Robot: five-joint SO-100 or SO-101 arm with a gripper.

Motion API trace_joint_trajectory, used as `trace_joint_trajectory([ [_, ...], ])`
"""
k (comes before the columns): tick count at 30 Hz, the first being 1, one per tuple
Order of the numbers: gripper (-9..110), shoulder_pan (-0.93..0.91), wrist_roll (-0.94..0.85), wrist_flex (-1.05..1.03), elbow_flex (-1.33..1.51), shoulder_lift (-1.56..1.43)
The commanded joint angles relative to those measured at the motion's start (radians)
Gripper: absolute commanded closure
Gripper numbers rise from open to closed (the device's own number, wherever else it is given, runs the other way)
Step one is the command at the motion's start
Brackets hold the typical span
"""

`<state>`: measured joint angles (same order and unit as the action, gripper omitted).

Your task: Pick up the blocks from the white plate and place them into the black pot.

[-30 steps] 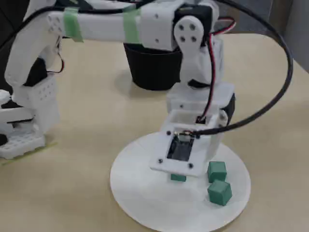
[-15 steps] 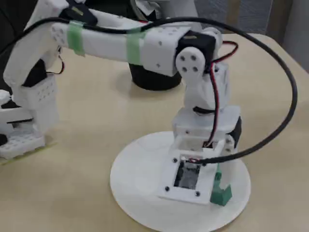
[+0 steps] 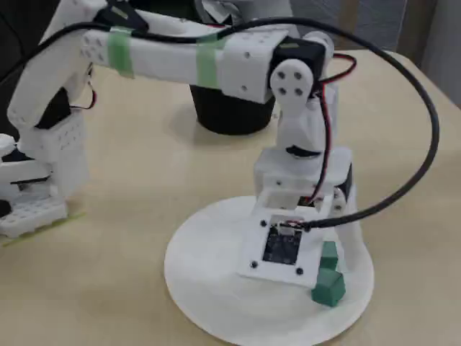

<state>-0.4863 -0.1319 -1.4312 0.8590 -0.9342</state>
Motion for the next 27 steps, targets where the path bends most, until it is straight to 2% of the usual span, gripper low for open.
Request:
trace_joint_trajectory([
  [1,76,-0.014,0.009,0.031,-0.048,-0.026],
  [7,71,-0.038,0.020,0.043,-0.048,-0.021],
  [16,74,-0.040,0.072,0.046,-0.048,0.029],
  [24,83,-0.040,0.098,0.115,-0.048,0.072],
  [27,92,-0.038,0.115,0.166,-0.048,0.081],
])
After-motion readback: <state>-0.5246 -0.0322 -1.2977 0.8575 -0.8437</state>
